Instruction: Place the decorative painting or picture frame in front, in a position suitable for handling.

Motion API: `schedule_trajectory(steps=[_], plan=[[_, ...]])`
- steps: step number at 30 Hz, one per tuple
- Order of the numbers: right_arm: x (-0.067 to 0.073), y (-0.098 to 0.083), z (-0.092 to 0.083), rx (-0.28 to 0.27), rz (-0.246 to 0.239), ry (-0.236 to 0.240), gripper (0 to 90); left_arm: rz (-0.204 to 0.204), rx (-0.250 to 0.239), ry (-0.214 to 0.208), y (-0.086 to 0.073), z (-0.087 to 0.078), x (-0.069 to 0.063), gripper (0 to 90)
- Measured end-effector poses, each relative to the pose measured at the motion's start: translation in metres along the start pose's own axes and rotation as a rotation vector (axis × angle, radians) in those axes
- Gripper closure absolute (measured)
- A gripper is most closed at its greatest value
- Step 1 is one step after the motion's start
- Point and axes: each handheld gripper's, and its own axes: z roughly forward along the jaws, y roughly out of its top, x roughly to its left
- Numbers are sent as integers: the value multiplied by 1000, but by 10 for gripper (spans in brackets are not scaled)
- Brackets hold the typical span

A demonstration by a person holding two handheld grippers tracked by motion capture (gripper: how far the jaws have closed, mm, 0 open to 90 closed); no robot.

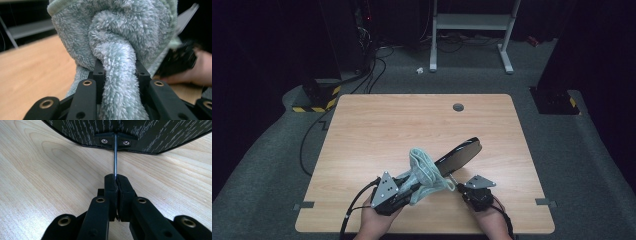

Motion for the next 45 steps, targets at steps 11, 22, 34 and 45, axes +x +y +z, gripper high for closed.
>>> schedule_trajectory(steps=[11, 22, 34, 45], plan=[[0, 0, 0, 1, 9, 4, 870, -52, 83, -17, -19, 29, 6, 703], [0, 0, 0, 3, 14, 8, 862, -54, 240, 2, -53, 50, 14, 705], [0, 0, 0, 4, 13, 6, 865, -66, 67, -55, -26, 15, 9, 701], [0, 0, 0, 4, 12, 5, 864, -88, 165, -49, -45, 47, 14, 700]])
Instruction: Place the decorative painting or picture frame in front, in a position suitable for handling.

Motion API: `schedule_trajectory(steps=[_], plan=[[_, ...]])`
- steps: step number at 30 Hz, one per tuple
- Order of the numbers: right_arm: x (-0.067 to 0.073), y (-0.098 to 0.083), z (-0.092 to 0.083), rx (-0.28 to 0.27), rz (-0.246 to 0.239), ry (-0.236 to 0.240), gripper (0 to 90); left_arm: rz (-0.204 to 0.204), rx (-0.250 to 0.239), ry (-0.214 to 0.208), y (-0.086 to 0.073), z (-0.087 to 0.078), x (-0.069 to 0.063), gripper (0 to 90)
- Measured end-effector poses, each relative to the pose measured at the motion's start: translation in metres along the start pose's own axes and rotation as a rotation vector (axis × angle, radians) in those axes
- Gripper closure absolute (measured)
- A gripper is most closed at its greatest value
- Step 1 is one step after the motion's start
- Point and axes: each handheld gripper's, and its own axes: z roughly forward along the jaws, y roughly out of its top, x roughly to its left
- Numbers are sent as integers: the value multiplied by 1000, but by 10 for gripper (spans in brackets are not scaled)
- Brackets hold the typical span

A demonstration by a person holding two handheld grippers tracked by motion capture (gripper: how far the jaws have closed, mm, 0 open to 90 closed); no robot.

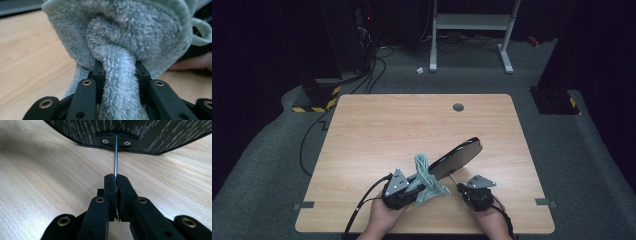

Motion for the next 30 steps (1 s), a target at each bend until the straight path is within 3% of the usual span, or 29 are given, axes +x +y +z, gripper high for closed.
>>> schedule_trajectory(steps=[3, 5, 6, 7, 9, 18, 19, 22, 26, 27, 30], plan=[[-1, 0, 0, -1, -1, 1, 856, -18, 40, 9, -7, 7, 6, 701], [-1, 0, 0, -1, -1, 0, 856, -7, 94, 18, -14, 14, 9, 701], [-1, 0, 0, -1, -1, 0, 856, -7, 94, 18, -14, 14, 9, 701], [-1, 0, 0, -1, -1, 1, 856, 6, 137, 29, -18, 18, 9, 701], [-1, 0, 0, -1, 0, 1, 857, 7, 158, 30, -21, 20, 9, 701], [0, 0, 0, -1, -2, -1, 859, -11, 162, 30, -24, 12, 16, 701], [0, 0, 0, -1, 0, 0, 859, -5, 124, 17, -21, 7, 16, 701], [-1, 0, 0, -1, -2, -1, 859, -1, 81, 4, -15, -1, 14, 701], [-1, 0, 0, -1, -2, -1, 861, 19, -44, -5, 1, -22, 6, 700], [-1, 0, 0, -1, -3, -2, 862, 7, -99, -19, 8, -30, 4, 700], [0, 0, 0, 0, -2, -3, 862, 8, -136, -31, 13, -36, 2, 699]])
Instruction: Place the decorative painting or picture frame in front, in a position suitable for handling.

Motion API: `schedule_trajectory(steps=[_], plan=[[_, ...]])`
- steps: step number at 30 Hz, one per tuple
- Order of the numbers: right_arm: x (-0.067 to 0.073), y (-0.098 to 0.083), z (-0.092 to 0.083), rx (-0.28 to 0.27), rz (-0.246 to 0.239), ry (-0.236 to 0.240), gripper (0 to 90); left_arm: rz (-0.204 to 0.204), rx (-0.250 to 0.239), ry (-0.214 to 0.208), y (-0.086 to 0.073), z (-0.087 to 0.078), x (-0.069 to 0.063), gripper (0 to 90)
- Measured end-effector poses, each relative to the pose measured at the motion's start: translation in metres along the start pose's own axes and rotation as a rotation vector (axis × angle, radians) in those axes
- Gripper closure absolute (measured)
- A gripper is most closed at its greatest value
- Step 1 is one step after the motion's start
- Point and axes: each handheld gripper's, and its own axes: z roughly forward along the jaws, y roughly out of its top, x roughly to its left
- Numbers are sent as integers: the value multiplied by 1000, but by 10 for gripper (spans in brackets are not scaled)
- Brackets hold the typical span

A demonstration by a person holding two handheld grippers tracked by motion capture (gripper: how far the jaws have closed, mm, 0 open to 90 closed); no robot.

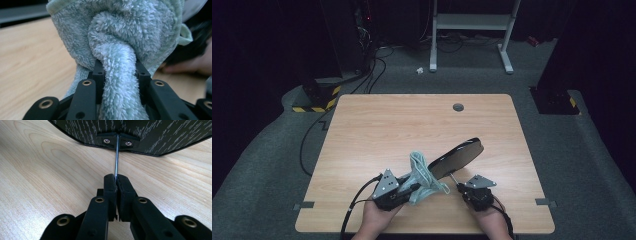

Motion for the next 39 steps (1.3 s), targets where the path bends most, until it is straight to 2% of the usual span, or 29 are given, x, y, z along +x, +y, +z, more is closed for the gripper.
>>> schedule_trajectory(steps=[1, 3, 7, 11, 12, 13, 14, 16, 17, 18, 23, 27, 28, 34, 35, 39], plan=[[0, 0, 0, -1, -1, -1, 862, 10, -19, -6, 5, -2, -3, 699], [0, 0, 0, -2, 1, -1, 863, 15, -22, -7, 6, -1, -4, 698], [0, 0, 0, -1, 1, 0, 862, 7, -2, -7, 6, 6, -3, 698], [0, 0, 0, 0, 2, 1, 862, 10, 84, 0, -6, 23, 2, 698], [0, 0, 0, 0, 2, 1, 862, 10, 84, 0, -6, 23, 2, 698], [0, 0, 0, 0, 2, 1, 862, 20, 121, 4, -13, 32, 5, 698], [0, 0, 0, 0, 2, 1, 862, 20, 121, 4, -13, 32, 5, 698], [0, 0, 0, -1, 1, 2, 856, -5, 140, -7, -20, 38, 12, 698], [0, 0, 0, -1, 0, 3, 848, -27, 170, -4, -26, 44, 19, 698], [0, 0, 0, -1, 0, 3, 848, -27, 170, -4, -26, 44, 19, 698], [-1, 0, 0, -1, 1, 0, 849, -32, 234, -2, -37, 54, 25, 698], [-1, 0, 0, -3, 3, -7, 856, -24, 311, 3, -45, 64, 27, 697], [-1, 0, 0, -2, 3, -8, 860, -28, 325, -8, -47, 66, 28, 695], [-1, 0, 0, -2, 2, -10, 863, -35, 333, -23, -45, 69, 37, 693], [-1, 0, 0, -4, 1, -12, 863, -44, 334, -12, -45, 69, 43, 693], [0, 0, 0, -2, 1, -11, 860, -48, 333, 17, -43, 72, 49, 692]])
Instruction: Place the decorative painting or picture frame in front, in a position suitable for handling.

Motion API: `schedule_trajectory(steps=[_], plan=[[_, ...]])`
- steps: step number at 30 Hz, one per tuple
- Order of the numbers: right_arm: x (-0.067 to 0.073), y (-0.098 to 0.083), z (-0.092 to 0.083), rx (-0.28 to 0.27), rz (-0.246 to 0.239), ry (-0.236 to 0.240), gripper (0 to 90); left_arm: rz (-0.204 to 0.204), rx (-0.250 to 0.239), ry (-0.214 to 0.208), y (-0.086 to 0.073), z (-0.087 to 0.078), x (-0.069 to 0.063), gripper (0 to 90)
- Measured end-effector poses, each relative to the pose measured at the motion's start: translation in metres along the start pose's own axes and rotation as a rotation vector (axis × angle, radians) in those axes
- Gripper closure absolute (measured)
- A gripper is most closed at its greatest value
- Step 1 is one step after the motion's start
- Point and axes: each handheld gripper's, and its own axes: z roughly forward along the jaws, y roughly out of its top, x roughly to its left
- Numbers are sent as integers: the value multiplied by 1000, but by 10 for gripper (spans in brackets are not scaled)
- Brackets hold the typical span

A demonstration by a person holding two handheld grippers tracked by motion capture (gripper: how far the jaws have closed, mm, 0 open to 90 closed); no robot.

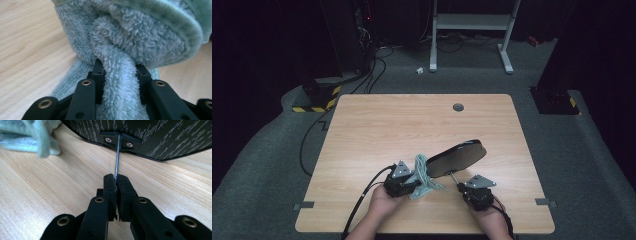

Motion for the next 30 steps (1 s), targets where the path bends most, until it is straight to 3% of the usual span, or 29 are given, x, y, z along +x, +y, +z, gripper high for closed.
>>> schedule_trajectory(steps=[7, 9, 15, 24, 30], plan=[[0, 0, 0, 0, 0, -5, 872, -5, -12, 76, 5, 4, 12, 692], [1, 0, 0, 0, -7, -9, 877, -27, -13, 72, 6, 4, 16, 691], [1, 0, 0, -1, -13, -8, 877, -26, -22, 83, 8, -1, 16, 691], [1, 0, 0, 0, -13, -8, 876, -53, -89, 124, 10, -32, 29, 690], [1, 0, 0, 0, -13, -7, 875, -47, -116, 202, 6, -59, 40, 690]])
